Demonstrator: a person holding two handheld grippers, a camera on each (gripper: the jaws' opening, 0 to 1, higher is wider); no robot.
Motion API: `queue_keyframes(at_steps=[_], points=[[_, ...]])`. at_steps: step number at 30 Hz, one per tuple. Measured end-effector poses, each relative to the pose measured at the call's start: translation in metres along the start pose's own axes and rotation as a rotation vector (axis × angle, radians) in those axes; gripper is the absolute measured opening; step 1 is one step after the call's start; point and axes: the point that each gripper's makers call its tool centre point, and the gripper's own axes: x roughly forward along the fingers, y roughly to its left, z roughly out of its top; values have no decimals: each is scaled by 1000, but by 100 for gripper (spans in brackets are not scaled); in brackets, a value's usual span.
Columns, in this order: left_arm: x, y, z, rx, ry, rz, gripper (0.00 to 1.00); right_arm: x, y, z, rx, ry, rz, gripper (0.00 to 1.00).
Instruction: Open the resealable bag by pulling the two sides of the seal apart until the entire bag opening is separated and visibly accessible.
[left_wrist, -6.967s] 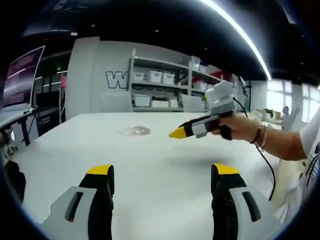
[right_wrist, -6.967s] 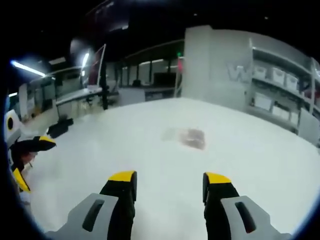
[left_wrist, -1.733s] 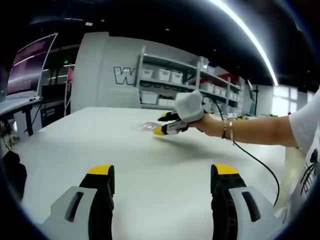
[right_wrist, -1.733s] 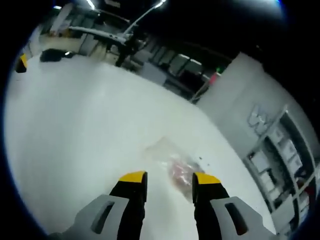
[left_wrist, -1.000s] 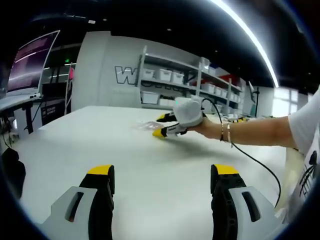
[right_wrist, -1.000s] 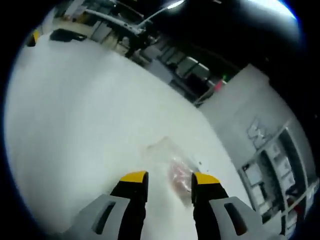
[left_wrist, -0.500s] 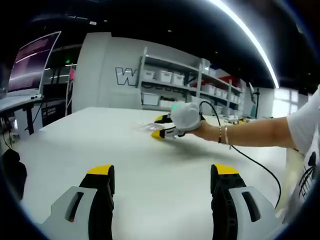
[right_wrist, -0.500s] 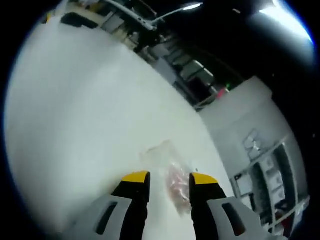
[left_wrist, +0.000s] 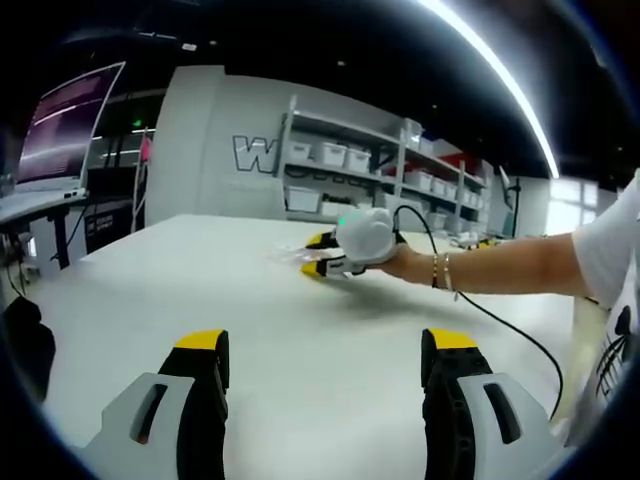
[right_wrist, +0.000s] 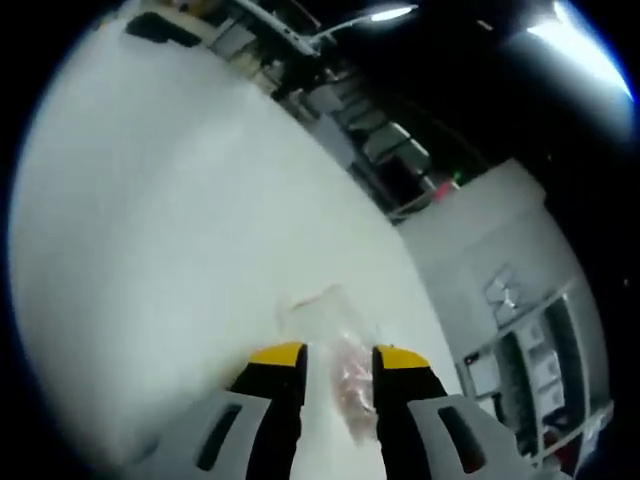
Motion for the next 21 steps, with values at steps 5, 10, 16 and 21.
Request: queue_keyframes(at_steps=[5, 10, 16, 21], points=[[-1, 2, -1, -3, -1, 6, 78, 1, 3, 1, 34, -13, 11, 18], [-1, 2, -1, -2, 0, 4, 78, 4, 11, 1, 58, -28, 42, 4], [-1, 4, -1, -5, -2, 9, 78, 5, 16, 2, 78, -37, 57, 0], [-1, 4, 0, -3, -3, 6, 77, 4, 14, -1, 138, -40, 62, 0]])
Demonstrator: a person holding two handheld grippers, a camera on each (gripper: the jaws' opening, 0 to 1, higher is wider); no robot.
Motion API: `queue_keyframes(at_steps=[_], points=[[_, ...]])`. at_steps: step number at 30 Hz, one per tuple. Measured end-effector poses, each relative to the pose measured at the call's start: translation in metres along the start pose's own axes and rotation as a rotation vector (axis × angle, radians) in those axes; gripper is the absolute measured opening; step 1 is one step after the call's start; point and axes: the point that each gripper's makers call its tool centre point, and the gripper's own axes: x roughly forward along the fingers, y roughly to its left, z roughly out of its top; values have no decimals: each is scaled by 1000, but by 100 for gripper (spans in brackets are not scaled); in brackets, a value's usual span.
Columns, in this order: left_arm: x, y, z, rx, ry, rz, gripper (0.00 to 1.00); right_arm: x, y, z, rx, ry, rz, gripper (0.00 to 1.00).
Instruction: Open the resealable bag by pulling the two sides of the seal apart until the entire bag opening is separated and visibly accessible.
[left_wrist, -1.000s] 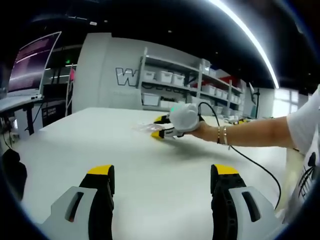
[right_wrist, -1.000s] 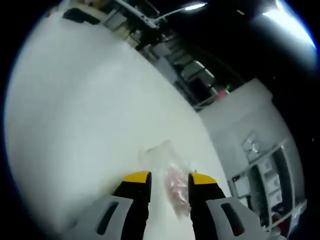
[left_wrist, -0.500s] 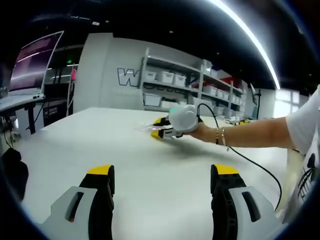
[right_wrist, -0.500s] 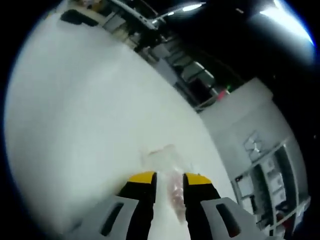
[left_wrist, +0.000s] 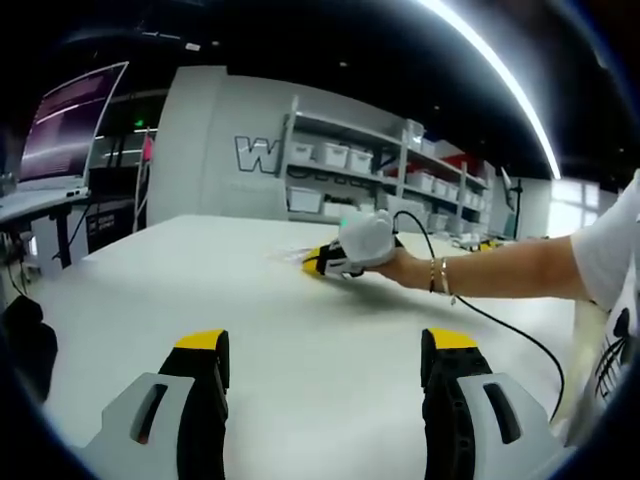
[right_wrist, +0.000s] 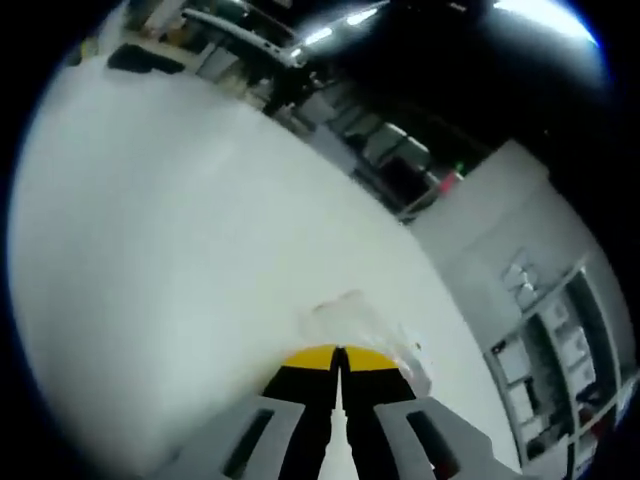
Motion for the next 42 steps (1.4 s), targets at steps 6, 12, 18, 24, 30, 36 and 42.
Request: queue_keyframes(at_steps=[6, 12, 18, 24, 30, 36, 42], points=[[-1, 1, 2, 2, -4, 5, 77, -12, -10, 4, 172, -45, -24, 0], [-2, -5, 4, 9, -3, -2, 77, -28, -31, 6, 315, -79, -65, 0], [-5, -11, 8, 21, -10, -6, 77, -44, -51, 10, 399, -114, -103, 0], [-8, -16, 12, 36, -13, -11, 77, -55, -65, 11, 457, -132, -140, 0], [-10, -19, 15, 46, -20, -11, 77, -64, -72, 14, 507, -147, -166, 0], [-14, -21, 16, 49, -23, -10, 77, -72, -75, 18, 533, -164, -185, 0], [-18, -22, 18, 54, -29, -5, 77, -79, -81, 25, 530, -178, -210, 0]])
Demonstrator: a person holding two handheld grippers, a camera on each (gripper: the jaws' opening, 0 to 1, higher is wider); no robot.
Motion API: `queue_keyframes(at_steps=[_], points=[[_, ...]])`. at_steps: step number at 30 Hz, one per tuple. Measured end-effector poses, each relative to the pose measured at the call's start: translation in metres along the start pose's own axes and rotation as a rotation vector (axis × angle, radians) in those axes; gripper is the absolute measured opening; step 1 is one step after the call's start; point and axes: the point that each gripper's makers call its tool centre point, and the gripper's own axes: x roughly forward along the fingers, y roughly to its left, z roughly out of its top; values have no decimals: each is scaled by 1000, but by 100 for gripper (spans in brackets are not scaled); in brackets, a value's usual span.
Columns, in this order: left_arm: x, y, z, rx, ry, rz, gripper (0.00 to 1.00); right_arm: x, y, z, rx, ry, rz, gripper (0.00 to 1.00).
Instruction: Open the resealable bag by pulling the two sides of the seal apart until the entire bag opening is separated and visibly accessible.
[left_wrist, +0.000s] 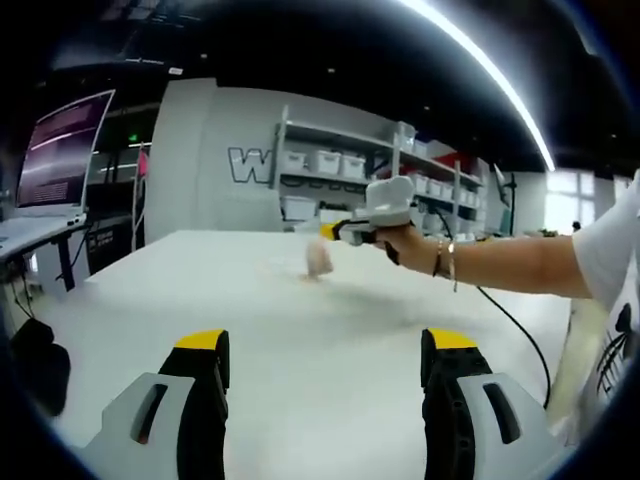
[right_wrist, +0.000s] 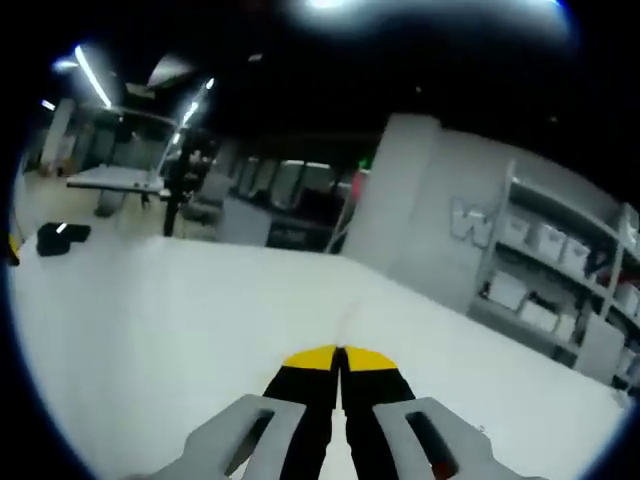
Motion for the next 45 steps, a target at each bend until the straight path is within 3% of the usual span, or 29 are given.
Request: queue_keyframes(at_steps=[17, 45], points=[[-11, -7, 10, 15, -23, -1, 77, -10, 3, 18, -20, -31, 3, 0], [-15, -21, 15, 37, -27, -21, 77, -39, 8, 24, -22, -67, 21, 0]])
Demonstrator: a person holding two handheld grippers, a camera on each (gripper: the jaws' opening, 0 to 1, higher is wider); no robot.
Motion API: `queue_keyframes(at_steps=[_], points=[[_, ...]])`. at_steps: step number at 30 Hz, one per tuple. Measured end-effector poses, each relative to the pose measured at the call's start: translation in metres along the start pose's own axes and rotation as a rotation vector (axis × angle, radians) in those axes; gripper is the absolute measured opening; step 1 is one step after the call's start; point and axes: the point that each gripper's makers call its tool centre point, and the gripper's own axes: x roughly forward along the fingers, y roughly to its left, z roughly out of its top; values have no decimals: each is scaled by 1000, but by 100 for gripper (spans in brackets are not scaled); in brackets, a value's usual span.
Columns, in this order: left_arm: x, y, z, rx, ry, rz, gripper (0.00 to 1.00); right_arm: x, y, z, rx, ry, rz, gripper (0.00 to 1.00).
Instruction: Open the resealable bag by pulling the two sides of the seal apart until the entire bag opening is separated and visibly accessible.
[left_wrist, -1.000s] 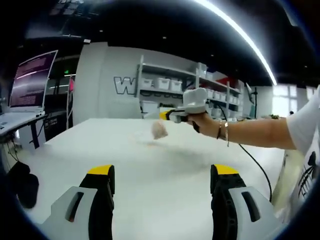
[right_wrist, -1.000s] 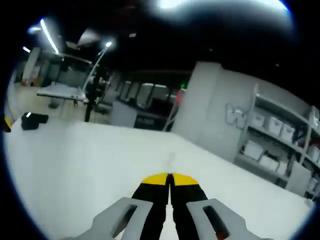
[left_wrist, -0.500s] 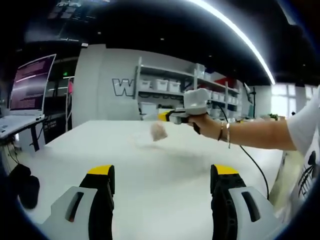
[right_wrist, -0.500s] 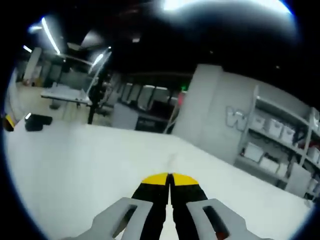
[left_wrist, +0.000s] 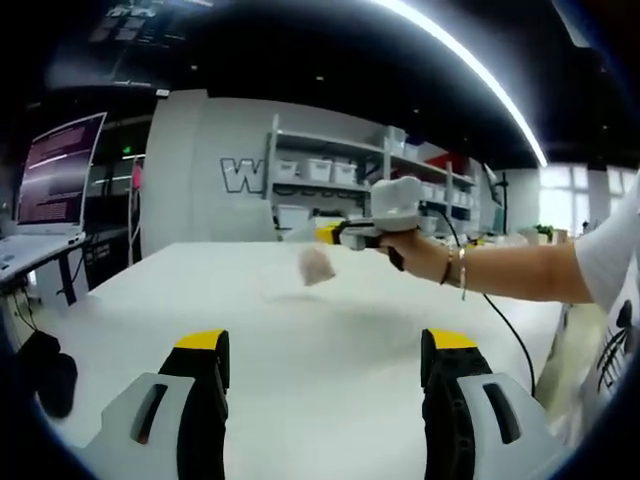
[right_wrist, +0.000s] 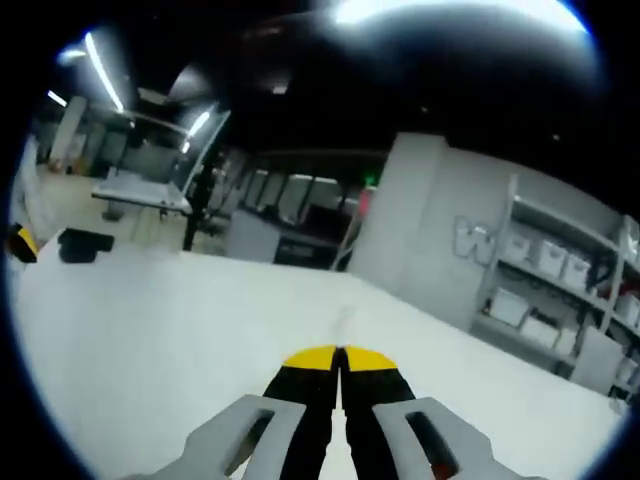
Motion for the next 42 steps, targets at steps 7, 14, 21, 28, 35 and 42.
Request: queue_keyframes(at_steps=[7, 14, 21, 28, 35, 42], points=[[0, -5, 1, 6, -1, -7, 77, -9, -7, 2, 8, -16, -11, 0], [1, -11, 1, 13, 1, -18, 77, -24, -1, 4, 13, -27, -10, 0], [-1, -14, 4, 19, -4, -20, 77, -35, 0, 8, 21, -46, -11, 0], [-1, -18, 4, 25, -3, -31, 77, -46, 5, 11, 29, -62, -6, 0], [0, -20, 4, 26, -4, -35, 77, -60, 12, 17, 38, -93, 0, 0], [0, -22, 4, 27, -4, -37, 77, -75, 19, 25, 44, -124, 8, 0]])
